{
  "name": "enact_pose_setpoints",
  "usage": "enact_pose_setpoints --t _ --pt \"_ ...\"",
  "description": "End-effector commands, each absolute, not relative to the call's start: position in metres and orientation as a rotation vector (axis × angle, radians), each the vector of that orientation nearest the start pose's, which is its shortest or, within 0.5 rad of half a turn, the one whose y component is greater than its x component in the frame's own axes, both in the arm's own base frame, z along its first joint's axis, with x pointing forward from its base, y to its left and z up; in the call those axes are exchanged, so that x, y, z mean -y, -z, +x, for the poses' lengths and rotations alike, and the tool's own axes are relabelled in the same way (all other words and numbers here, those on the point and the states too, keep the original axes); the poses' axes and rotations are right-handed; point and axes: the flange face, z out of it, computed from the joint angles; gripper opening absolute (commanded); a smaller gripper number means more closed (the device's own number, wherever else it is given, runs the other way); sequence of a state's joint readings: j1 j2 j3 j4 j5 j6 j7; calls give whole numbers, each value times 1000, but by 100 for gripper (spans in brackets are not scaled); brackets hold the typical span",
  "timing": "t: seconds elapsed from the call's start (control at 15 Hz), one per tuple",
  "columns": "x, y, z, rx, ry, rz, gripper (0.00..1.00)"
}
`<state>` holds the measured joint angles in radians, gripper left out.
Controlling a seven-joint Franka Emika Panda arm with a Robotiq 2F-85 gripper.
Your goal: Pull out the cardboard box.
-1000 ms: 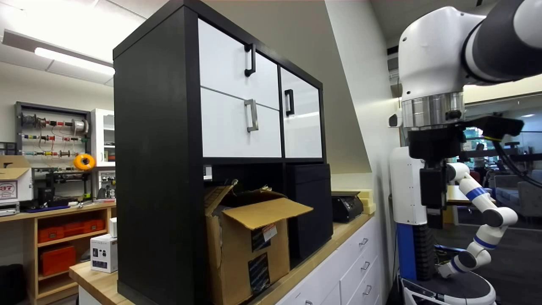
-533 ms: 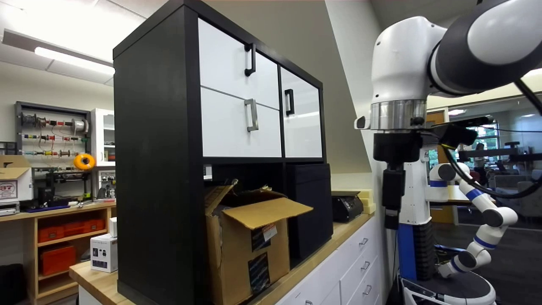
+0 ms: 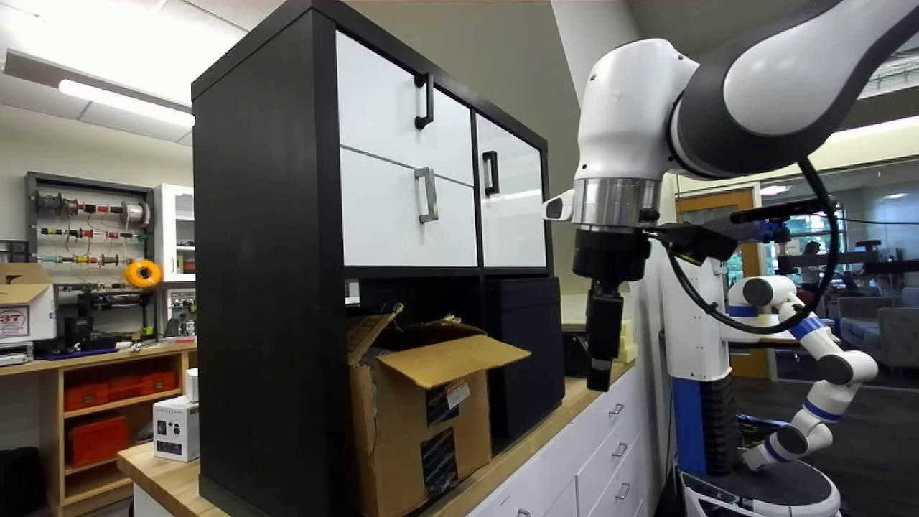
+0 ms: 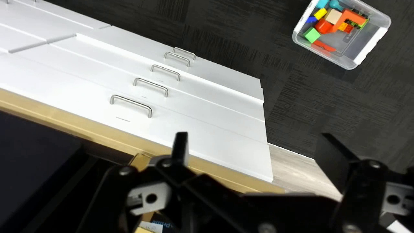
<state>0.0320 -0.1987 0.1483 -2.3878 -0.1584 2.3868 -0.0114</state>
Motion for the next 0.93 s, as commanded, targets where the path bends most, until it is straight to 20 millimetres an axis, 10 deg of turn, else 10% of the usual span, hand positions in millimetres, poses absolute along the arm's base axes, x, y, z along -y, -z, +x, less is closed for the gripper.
enact_pose_setpoints --t 0.0,0.87 --pt "-90 -417 483 505 343 -3218 100" --pt "-100 -426 500 592 449 -3188 100"
